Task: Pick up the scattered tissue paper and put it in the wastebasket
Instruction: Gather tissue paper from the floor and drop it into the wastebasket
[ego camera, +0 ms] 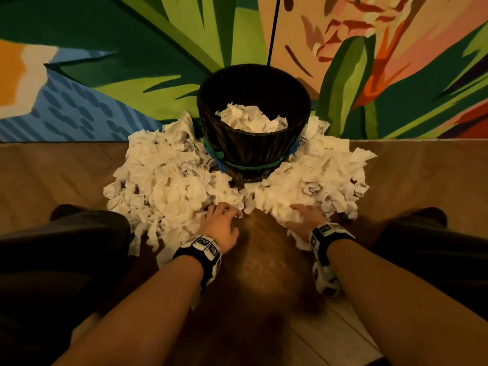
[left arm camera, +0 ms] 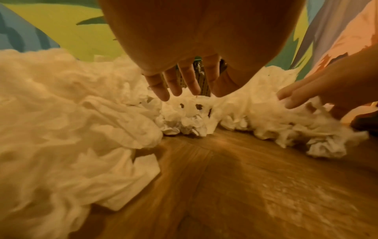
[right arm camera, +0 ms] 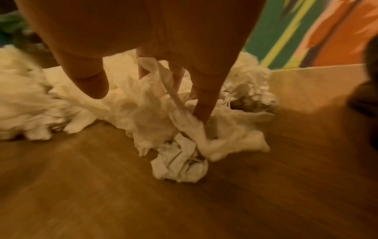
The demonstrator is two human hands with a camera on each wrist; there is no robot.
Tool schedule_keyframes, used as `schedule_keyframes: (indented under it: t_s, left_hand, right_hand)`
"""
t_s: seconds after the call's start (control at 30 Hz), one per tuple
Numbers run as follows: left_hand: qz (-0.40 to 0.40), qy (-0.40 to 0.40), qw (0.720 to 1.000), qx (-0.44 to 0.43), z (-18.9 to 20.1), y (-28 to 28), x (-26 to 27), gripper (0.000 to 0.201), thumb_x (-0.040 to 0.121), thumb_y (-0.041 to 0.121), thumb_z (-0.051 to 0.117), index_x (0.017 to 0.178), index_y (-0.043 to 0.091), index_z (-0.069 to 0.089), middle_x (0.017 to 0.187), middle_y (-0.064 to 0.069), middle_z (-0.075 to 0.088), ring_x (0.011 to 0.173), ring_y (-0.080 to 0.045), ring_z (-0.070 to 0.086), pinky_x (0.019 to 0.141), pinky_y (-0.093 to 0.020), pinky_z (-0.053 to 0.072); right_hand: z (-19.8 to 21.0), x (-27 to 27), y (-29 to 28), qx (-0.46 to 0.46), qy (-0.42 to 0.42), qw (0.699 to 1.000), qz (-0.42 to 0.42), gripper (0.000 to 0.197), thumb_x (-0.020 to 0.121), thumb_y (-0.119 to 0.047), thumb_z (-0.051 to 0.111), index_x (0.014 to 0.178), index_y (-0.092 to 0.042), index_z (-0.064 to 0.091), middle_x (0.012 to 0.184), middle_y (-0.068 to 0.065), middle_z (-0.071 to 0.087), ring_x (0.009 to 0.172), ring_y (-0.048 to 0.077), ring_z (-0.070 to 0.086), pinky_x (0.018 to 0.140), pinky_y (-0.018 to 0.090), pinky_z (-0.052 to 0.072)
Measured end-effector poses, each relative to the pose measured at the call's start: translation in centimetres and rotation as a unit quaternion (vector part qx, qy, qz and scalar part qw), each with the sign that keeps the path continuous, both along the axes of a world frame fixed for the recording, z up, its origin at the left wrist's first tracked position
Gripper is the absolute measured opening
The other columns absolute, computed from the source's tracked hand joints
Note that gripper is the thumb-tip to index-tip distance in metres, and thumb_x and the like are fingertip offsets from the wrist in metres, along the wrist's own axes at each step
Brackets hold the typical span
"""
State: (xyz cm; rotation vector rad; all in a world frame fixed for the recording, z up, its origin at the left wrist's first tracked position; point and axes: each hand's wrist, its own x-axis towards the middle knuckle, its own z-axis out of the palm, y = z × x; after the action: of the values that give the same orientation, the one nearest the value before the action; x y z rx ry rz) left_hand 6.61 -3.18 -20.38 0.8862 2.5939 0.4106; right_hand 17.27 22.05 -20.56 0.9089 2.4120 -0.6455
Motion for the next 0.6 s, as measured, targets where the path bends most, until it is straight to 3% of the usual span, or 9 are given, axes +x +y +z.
schedule_keyframes:
  t_s: [0.17, 0.3, 0.37, 0.47, 0.6]
  left_hand:
    - [-0.018, -0.086, 0.995, 0.053, -0.5, 1.9, 0.8, 0.048, 0.092, 0.031, 0.053, 0.139, 0.033, 0.042, 0.149, -0.001, 0.03, 0.133, -0.028, 0.039, 0.111, -0.042, 0.037]
    - [-0.004, -0.11, 0.992, 0.06, -0.9, 2.5, 1.5, 0.051, 0.092, 0.03, 0.054, 0.141, 0.03, 0.037, 0.148, -0.008, 0.03, 0.117, -0.032, 0.055, 0.101, -0.044, 0.046]
    - [0.005, -0.101, 0.994, 0.047, -1.2, 2.4, 1.5, 0.039, 0.093, 0.034, 0.053, 0.13, 0.028, 0.044, 0.136, -0.009, 0.041, 0.103, -0.03, 0.06, 0.092, -0.044, 0.05]
    - [0.027, -0.076, 0.996, 0.027, -1.5, 1.7, 1.1, 0.02, 0.097, 0.039, 0.047, 0.109, 0.024, 0.053, 0.108, -0.006, 0.06, 0.092, -0.026, 0.061, 0.08, -0.039, 0.053]
    - [0.063, -0.069, 0.996, 0.007, -2.0, 0.0, 0.6, 0.02, 0.097, 0.042, 0.045, 0.105, 0.025, 0.053, 0.073, 0.005, 0.058, 0.066, -0.017, 0.056, 0.063, -0.029, 0.048]
  right_hand:
    - [-0.1, -1.4, -5.4, -0.054, 0.016, 0.991, 0.124, 0.067, 0.083, -0.041, 0.06, 0.145, -0.042, 0.034, 0.155, -0.002, 0.03, 0.136, 0.025, 0.039, 0.112, 0.039, 0.036]
    - [1.2, -1.4, -6.8, -0.115, 0.112, 0.973, 0.167, 0.061, 0.085, -0.031, 0.062, 0.144, -0.035, 0.043, 0.144, 0.002, 0.047, 0.128, 0.021, 0.047, 0.109, 0.035, 0.039]
    - [2.3, -1.5, -6.1, -0.106, 0.143, 0.971, 0.157, 0.054, 0.085, -0.031, 0.062, 0.137, -0.037, 0.049, 0.134, -0.003, 0.055, 0.12, 0.018, 0.052, 0.102, 0.031, 0.042]
    - [3.5, -1.1, -4.2, -0.077, 0.186, 0.974, 0.108, 0.025, 0.088, -0.031, 0.06, 0.112, -0.036, 0.063, 0.109, -0.012, 0.062, 0.103, 0.015, 0.059, 0.088, 0.027, 0.044]
    - [3.6, 0.5, -2.3, -0.046, 0.18, 0.982, 0.022, 0.007, 0.091, -0.038, 0.057, 0.092, -0.033, 0.062, 0.087, -0.012, 0.061, 0.085, 0.018, 0.061, 0.072, 0.031, 0.05]
